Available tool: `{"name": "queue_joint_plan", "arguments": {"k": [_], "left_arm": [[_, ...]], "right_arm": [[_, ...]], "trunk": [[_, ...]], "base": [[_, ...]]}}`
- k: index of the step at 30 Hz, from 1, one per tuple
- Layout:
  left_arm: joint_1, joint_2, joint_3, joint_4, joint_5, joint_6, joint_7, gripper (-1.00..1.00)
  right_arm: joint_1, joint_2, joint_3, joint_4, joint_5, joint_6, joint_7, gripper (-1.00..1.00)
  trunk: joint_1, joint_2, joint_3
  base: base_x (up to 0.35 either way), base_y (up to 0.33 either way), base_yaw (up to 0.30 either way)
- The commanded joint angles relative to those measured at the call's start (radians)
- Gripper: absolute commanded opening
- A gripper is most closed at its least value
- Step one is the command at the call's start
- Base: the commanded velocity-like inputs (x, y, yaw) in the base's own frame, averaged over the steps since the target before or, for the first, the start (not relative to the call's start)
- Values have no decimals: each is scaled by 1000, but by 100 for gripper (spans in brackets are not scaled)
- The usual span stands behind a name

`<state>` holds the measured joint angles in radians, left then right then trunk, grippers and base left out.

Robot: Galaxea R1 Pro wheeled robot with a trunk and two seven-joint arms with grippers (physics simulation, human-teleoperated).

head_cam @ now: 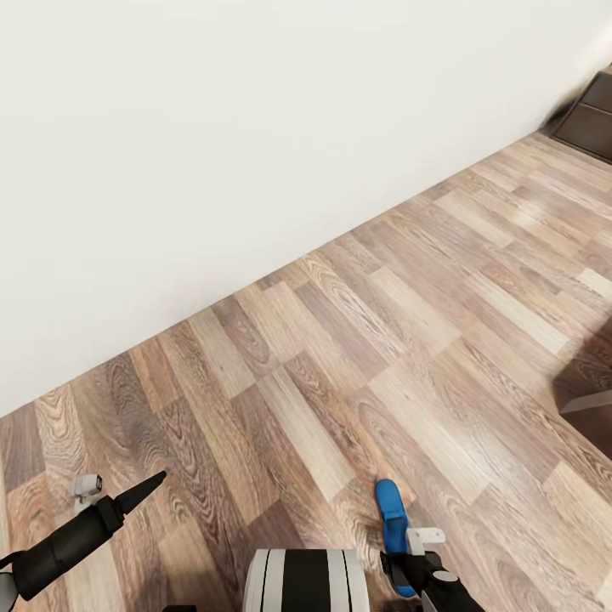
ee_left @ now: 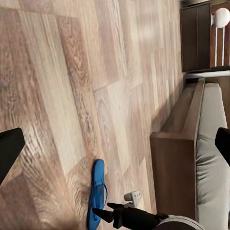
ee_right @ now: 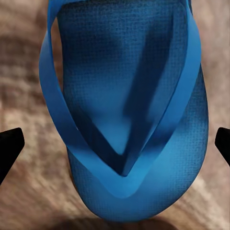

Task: In the bedroom, move the book from the bed onto either nightstand, and place the two sandals side by side next to the bed.

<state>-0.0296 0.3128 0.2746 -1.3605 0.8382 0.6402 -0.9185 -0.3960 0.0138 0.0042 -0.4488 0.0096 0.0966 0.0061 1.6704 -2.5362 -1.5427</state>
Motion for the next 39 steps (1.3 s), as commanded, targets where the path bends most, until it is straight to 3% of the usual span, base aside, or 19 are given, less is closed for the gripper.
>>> {"name": "queue_joint_plan", "arguments": {"k": [1, 6, 9, 39], "left_arm": [[0, 0, 0, 0, 5, 7, 0, 100], [-1, 0, 0, 0, 5, 7, 0, 100], [0, 0, 0, 0, 5, 8, 0, 100], [-1, 0, 1, 1, 5, 7, -1, 100]], "right_arm": [[0, 0, 0, -2, 1, 6, 0, 100], [0, 0, 0, -2, 1, 6, 1, 100], [0, 0, 0, -2, 1, 6, 1, 100], [0, 0, 0, -2, 1, 6, 0, 100]], "trunk": [[0, 0, -1], [0, 0, -1], [1, -1, -12], [1, -1, -12]], "base": [[0, 0, 0], [0, 0, 0], [0, 0, 0], [50, 0, 0]]}}
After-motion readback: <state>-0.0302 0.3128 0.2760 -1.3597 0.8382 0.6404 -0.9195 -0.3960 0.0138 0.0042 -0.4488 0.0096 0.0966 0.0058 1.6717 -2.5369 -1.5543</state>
